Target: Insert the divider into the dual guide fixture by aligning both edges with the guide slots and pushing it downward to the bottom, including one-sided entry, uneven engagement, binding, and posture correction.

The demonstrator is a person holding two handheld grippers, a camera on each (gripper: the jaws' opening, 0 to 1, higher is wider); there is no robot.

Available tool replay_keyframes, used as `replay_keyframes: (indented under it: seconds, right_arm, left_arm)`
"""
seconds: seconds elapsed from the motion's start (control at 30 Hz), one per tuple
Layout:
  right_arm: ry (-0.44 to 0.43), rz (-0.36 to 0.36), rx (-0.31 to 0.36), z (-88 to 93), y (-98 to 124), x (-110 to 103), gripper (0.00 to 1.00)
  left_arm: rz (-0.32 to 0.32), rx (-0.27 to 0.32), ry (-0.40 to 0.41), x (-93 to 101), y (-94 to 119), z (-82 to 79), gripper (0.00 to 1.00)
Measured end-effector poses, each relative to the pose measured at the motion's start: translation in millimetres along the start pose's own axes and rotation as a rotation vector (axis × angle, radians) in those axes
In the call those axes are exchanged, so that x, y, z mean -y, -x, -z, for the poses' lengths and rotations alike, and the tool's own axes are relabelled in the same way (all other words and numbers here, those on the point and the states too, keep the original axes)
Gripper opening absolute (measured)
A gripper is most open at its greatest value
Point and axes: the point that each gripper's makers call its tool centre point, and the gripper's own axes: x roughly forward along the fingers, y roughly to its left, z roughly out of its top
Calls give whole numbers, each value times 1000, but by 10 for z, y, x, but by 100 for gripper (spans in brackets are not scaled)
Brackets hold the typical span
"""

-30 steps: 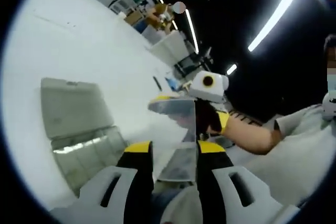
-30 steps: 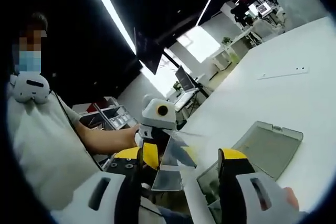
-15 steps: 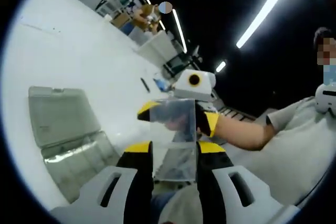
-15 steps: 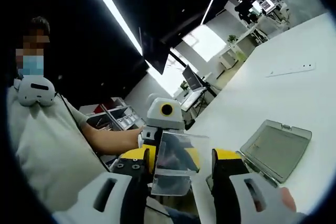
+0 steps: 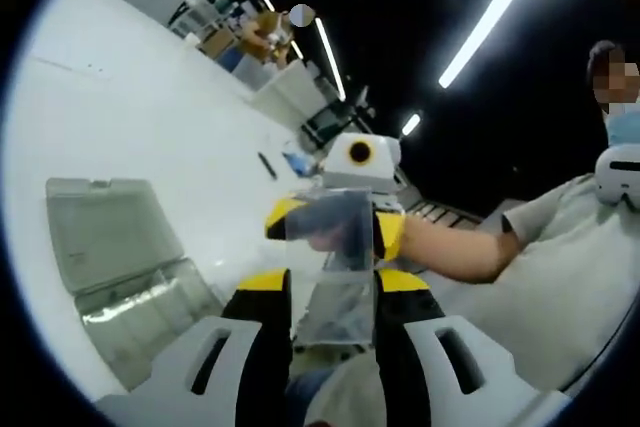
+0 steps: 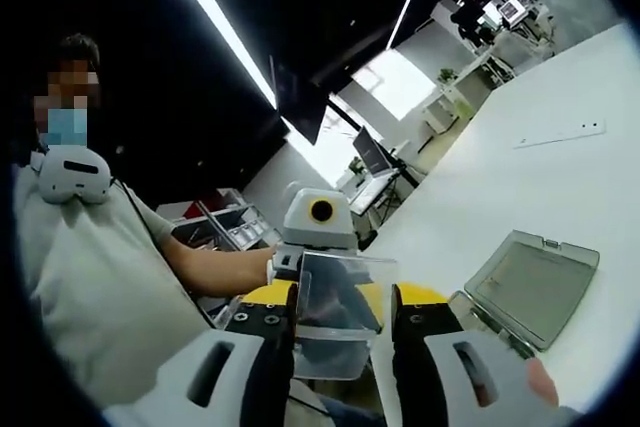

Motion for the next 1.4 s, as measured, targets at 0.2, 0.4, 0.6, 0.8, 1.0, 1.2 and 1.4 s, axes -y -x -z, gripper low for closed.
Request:
replay_keyframes:
  seconds: [0.2, 0.4, 0.6, 0.8, 1.0, 1.2, 1.4]
  right_arm:
    - [-13, -8, 3, -7, -16, -20, 34]
    - [1, -9, 13, -26, -28, -30, 33]
    - [-1, -8, 16, -38, -25, -37, 33]
    - [6, 4, 21, -53, -14, -30, 32]
    - [-1, 17, 26, -67, -10, -15, 32]
    - [-3, 41, 14, -42, -10, 21, 32]
    - [-14, 81, 11, -23, 0, 96, 32]
  left_arm:
    - [8, -4, -7, 13, 5, 9, 28]
    - [9, -7, -15, 15, 12, -1, 28]
    - [10, -10, -26, 26, 10, -8, 29]
    - [3, -7, -33, 21, 12, -19, 30]
    - [-17, -6, -99, 26, 5, -29, 30]
    - [-43, -24, -130, 15, -18, 16, 37]
    - [-117, -35, -164, -65, -31, 44, 43]
